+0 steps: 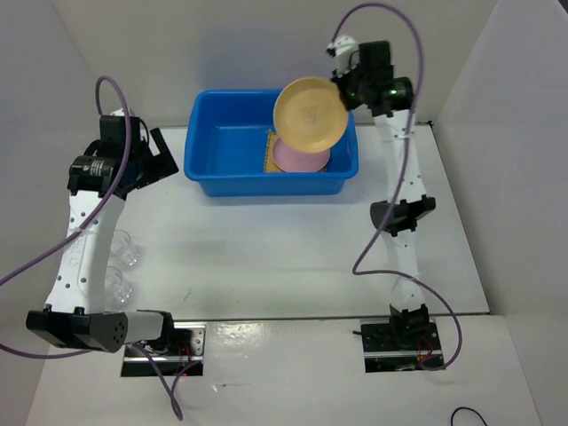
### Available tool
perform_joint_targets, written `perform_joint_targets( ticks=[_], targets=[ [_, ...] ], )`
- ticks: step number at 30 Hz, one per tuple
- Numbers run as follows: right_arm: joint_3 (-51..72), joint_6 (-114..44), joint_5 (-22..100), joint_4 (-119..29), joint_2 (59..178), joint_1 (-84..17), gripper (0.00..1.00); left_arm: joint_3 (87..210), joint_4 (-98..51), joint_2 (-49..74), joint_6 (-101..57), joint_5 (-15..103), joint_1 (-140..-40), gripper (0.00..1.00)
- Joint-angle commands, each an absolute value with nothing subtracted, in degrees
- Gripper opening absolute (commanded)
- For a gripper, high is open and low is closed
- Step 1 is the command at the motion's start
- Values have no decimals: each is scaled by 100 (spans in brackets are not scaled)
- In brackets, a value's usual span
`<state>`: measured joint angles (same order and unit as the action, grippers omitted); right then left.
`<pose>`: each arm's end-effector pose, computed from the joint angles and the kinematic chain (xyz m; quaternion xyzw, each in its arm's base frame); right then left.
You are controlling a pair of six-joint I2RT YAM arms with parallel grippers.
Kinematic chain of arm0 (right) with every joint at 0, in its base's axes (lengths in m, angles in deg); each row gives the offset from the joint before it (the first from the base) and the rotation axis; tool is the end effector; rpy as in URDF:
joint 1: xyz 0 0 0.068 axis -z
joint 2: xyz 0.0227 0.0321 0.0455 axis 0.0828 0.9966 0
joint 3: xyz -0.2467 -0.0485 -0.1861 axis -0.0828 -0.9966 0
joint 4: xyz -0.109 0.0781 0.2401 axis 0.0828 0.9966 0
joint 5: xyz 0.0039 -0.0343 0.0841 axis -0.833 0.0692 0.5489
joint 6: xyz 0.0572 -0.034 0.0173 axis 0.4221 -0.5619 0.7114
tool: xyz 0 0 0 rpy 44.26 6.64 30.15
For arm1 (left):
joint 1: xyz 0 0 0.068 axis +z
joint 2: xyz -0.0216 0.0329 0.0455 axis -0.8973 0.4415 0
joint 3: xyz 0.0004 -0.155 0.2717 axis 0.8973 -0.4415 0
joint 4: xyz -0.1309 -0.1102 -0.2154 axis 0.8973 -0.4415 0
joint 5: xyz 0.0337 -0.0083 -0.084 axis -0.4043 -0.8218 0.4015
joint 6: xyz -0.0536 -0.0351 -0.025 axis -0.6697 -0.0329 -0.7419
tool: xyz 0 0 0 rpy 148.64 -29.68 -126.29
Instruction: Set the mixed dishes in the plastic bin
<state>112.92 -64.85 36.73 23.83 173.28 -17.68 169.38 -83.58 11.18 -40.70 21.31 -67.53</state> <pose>0.4910 0.1178 0.4857 -0.2849 0.8054 -0.0077 0.5197 0.2615 -0.0030 0.4683 -0.2558 0.8599 -0.0135 0.4416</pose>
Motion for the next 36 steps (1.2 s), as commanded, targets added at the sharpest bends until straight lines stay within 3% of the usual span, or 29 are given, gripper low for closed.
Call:
perform_joint_targets(
  ticks=[1,17,20,22,27,29,31,33,34,36],
  targets=[
    [11455,-6342,3632,2471,17854,-1942,0,16860,-8505,801,-3913,2325,-6521,100],
    [11455,-6140,3616,1363,19586,-1934,2,15700,-8937,-69,-4080,2210,-5835,100],
    [11455,-6079,3615,1239,19666,-1820,11,15620,-8937,-140,-4080,2158,-5835,100],
    [11455,-6079,3615,1187,19727,-1758,22,15559,-8937,-140,-4080,2158,-5835,100],
    [11455,-6026,3502,1055,19728,-1697,25,15558,-8884,-34,-4080,2044,-5782,100],
    [11455,-6026,3431,984,19675,-1697,41,15558,-8823,79,-4080,2043,-5782,100],
    [11455,-5964,3361,1063,19552,-1697,57,15610,-8822,150,-4027,1982,-5730,88],
    [11455,-5964,3491,1405,19237,-1697,64,15681,-8822,290,-3974,1912,-5669,74],
    [11455,-5895,3614,1598,19105,-1697,71,15733,-8822,291,-3974,1825,-5668,74],
    [11455,-5894,4009,2359,18693,-1697,73,15734,-8822,439,-4027,1675,-5607,74]
  ],
)
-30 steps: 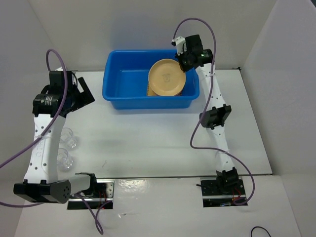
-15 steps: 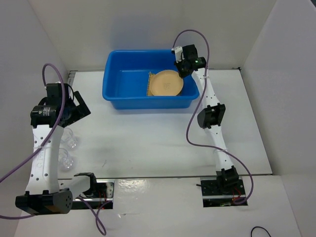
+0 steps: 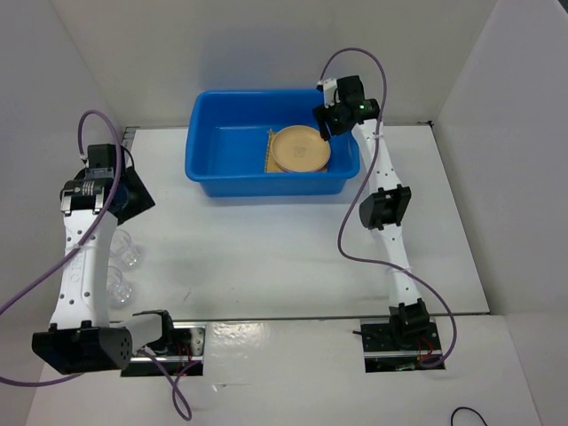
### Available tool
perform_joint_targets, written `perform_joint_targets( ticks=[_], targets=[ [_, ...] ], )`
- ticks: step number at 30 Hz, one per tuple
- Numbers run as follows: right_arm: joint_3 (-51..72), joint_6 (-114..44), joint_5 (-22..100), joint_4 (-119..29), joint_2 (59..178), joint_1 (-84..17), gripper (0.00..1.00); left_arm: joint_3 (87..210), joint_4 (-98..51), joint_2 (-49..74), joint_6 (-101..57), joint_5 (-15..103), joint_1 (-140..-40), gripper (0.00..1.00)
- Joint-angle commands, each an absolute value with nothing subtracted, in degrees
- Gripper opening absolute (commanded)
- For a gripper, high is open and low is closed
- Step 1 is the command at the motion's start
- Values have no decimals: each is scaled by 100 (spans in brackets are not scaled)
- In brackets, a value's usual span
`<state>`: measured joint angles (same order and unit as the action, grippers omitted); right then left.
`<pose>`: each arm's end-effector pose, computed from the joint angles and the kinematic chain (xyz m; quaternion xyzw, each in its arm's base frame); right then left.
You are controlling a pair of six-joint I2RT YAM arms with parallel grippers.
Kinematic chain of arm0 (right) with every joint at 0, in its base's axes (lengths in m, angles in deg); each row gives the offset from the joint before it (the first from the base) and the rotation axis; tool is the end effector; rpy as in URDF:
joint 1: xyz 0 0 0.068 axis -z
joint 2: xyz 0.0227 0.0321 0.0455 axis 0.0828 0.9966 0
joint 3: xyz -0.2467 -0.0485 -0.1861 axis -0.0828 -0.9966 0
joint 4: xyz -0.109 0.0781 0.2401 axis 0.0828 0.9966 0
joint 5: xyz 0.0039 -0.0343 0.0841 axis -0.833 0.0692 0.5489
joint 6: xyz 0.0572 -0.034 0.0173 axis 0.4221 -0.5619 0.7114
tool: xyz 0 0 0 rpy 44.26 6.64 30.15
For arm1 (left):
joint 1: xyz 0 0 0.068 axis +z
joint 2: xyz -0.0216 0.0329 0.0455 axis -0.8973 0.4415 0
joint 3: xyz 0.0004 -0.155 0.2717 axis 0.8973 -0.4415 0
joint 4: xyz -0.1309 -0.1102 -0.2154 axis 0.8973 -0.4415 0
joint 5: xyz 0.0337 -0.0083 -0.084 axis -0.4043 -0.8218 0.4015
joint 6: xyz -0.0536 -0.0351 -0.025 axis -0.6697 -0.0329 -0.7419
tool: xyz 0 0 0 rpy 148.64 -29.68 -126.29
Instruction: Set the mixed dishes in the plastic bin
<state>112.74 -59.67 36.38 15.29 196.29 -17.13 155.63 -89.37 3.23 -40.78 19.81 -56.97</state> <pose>0.6103 0.1387 0.2789 -0.2537 0.8775 0.0184 0.4066 0.2127 0.0410 0.4124 -0.3389 0.8698 0.0623 0.3531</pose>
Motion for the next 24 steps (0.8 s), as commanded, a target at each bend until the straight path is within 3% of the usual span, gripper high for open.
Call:
perform_joint_targets(
  ticks=[1,3,6,10,20,24],
  targets=[
    [11316,-5955,4411,2625,18525,-1749,75,15734,-8927,510,-4105,1492,-5528,74],
    [10563,-6131,4748,2856,17712,-1749,75,15734,-8980,764,-4255,1428,-5396,75],
    [8458,-6184,5065,2856,16865,-1749,75,15515,-8875,1202,-4256,1595,-5265,80],
    [6275,-6272,4856,2166,15426,-1697,72,15216,-8560,1696,-4387,1595,-5150,83],
    [1178,-5982,1368,-445,12595,-1995,58,14794,-7654,2145,-3905,1498,-4913,80],
    [277,-5878,164,-826,11906,-2373,57,14671,-7408,2373,-3799,1498,-4781,75]
  ],
)
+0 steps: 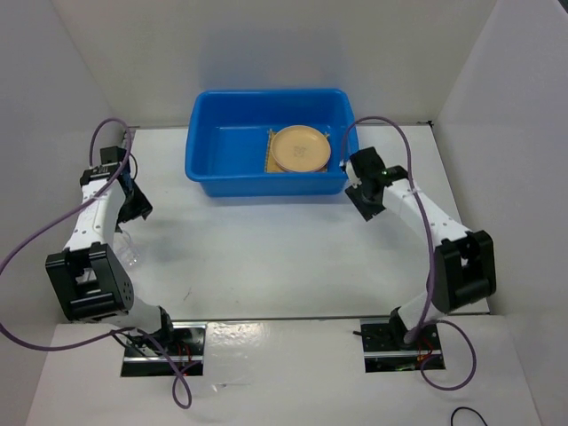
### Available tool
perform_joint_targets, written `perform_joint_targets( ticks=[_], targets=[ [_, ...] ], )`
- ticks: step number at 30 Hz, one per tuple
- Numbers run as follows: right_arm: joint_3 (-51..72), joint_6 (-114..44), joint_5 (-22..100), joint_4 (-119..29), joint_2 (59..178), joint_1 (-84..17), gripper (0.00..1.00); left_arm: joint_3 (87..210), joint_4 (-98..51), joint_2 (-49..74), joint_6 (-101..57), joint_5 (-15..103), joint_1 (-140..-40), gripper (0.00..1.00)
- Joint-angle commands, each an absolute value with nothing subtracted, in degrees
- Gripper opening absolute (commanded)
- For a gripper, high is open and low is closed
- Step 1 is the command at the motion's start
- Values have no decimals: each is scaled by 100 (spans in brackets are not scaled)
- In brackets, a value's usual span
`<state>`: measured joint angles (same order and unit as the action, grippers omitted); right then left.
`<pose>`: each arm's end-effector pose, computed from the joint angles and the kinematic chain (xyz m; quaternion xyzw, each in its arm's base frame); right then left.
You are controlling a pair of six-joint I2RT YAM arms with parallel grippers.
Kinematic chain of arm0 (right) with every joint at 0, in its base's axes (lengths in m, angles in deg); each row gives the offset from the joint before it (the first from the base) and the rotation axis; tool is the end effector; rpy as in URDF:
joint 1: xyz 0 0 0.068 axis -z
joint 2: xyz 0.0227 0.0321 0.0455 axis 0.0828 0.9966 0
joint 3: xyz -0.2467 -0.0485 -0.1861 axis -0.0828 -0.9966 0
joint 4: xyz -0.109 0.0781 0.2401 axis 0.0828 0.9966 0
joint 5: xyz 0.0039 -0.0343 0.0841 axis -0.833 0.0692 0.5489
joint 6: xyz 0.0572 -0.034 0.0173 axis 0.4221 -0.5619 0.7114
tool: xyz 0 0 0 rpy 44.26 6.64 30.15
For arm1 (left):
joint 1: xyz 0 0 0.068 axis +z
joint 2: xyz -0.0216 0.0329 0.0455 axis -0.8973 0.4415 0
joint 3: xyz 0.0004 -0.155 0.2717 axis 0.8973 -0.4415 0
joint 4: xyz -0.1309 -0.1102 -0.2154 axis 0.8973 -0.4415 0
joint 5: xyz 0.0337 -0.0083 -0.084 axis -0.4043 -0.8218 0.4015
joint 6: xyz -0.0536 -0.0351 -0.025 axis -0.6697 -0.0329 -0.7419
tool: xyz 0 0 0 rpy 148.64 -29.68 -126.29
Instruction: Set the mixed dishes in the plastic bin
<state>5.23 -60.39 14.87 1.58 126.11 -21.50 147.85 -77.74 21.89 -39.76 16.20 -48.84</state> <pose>0.3202 0.0797 0.2782 -0.2636 0.9311 -0.1460 0.2056 0.2959 0.0985 0.3022 -0.3936 0.8794 0.1405 0.2283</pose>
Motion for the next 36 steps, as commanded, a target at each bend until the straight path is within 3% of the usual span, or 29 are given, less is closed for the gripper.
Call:
perform_joint_targets(
  ticks=[1,13,15,19,20,23,28,31,36],
  targets=[
    [171,-5790,109,-826,11905,-2426,57,14671,-7407,2374,-3799,1498,-4728,75],
    [-858,-5771,-490,-1389,11782,-2294,57,14433,-6828,3130,-3799,1533,-4447,75],
    [-910,-5718,-437,-1389,11844,-2294,57,14293,-6758,3261,-3746,1622,-4447,70],
    [-964,-5368,-497,-1389,11896,-2294,57,14293,-6757,3489,-3746,1648,-4447,44],
    [-1042,-5297,-498,-1441,11896,-2294,57,14362,-6757,3542,-3746,1587,-4447,25],
    [-1200,-5016,-664,-1555,11896,-2294,57,14573,-7028,3692,-3851,1411,-4447,0],
    [-1149,-4708,-954,-1556,11713,-2294,57,15538,-7520,3491,-3904,1471,-4447,0],
    [-1148,-4576,-1043,-1442,11598,-2294,57,16820,-7899,3437,-4044,1796,-4516,0],
    [-1148,-4514,-1096,-1520,11545,-2294,59,18474,-7751,3376,-4483,3456,-4841,0]
  ],
)
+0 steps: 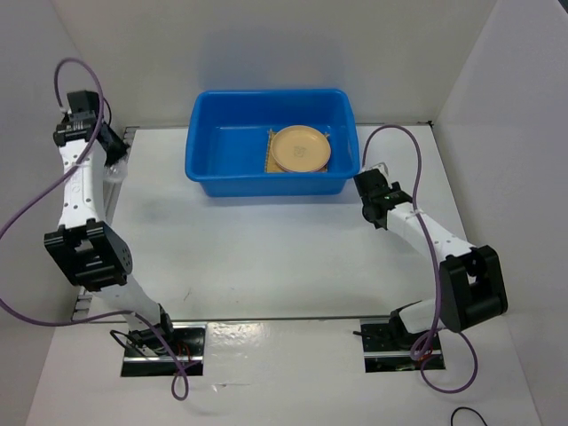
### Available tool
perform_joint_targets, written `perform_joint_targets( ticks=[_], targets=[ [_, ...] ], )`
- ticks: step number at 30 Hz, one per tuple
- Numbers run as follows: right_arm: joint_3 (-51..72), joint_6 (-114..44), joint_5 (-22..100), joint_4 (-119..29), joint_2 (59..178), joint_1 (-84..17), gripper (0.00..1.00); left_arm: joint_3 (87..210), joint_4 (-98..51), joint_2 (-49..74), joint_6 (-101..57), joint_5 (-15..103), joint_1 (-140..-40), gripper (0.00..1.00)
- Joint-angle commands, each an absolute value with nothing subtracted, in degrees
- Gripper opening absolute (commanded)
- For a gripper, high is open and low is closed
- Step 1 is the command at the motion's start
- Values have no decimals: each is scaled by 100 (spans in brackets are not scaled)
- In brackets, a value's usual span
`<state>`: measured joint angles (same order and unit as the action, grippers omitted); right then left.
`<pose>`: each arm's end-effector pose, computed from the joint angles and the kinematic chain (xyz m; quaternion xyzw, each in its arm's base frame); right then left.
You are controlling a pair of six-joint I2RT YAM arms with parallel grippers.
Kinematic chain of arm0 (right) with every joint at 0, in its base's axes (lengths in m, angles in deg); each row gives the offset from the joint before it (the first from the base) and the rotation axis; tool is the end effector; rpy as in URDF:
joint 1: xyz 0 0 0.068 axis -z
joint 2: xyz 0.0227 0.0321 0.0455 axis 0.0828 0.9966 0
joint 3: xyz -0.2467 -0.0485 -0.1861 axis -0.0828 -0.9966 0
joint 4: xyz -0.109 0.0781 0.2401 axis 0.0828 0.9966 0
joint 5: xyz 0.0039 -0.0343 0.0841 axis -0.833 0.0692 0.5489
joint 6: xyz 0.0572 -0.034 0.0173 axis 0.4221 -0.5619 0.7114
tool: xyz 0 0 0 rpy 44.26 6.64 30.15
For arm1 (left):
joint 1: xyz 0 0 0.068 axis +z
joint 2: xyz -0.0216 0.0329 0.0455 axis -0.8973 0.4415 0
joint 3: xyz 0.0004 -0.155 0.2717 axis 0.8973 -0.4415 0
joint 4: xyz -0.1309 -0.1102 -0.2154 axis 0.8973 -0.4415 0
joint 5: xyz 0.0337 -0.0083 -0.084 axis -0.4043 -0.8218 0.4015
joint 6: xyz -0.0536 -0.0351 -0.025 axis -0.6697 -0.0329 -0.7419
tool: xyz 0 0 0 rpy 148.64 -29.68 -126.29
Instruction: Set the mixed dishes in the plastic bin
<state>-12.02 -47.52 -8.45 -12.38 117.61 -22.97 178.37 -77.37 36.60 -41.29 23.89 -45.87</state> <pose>0.2798 0.0545 0.2481 -0.1024 0.9069 -0.3036 0.2737 0.3871 0.1374 0.3895 -0.4154 0.8355 0.0598 0.3547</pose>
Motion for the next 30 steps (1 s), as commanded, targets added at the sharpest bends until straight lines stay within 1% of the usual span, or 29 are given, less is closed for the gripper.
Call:
perform_joint_targets(
  ticks=[1,3,5,6,8,9,10,11,12,13,16,30],
  targets=[
    [-1148,-4514,-1096,-1573,11545,-2294,61,18668,-7654,3376,-4606,3641,-4964,0],
    [-1210,-4514,-1148,-1626,11545,-2294,61,19108,-7277,3428,-4607,4176,-5323,0],
    [-1210,-4514,-1148,-1626,11545,-2364,61,19398,-7118,3752,-4424,4529,-5570,0],
    [-1210,-4514,-1148,-1626,11545,-2365,61,19791,-7117,3893,-4310,4618,-5885,0],
    [-1210,-4514,-1148,-1678,11493,-2505,61,20310,-7686,4455,-3984,4322,-6255,0],
    [-1210,-4514,-1148,-1679,11492,-2592,61,21096,-8028,5014,-3931,3798,-6588,0],
    [-1210,-4514,-1148,-1679,11492,-2671,62,21591,-8753,5341,-3878,3601,-6748,0],
    [-1210,-4514,-1148,-1679,11492,-2672,62,22110,-9083,5675,-3739,3434,-6906,0],
    [-1210,-4514,-1148,-1679,11492,-2733,62,22637,-9364,6209,-3676,3249,-7273,0],
    [-1210,-4514,-1148,-1731,11492,-2795,62,22868,-9402,6293,-3676,3039,-7372,0],
    [-1263,-4514,-1201,-1731,11439,-2795,62,23089,-9438,6758,-3728,2888,-7671,0],
    [-1263,-4462,-1386,-1784,11334,-2848,62,22949,-9631,8121,-3781,2588,-8023,0]
  ],
)
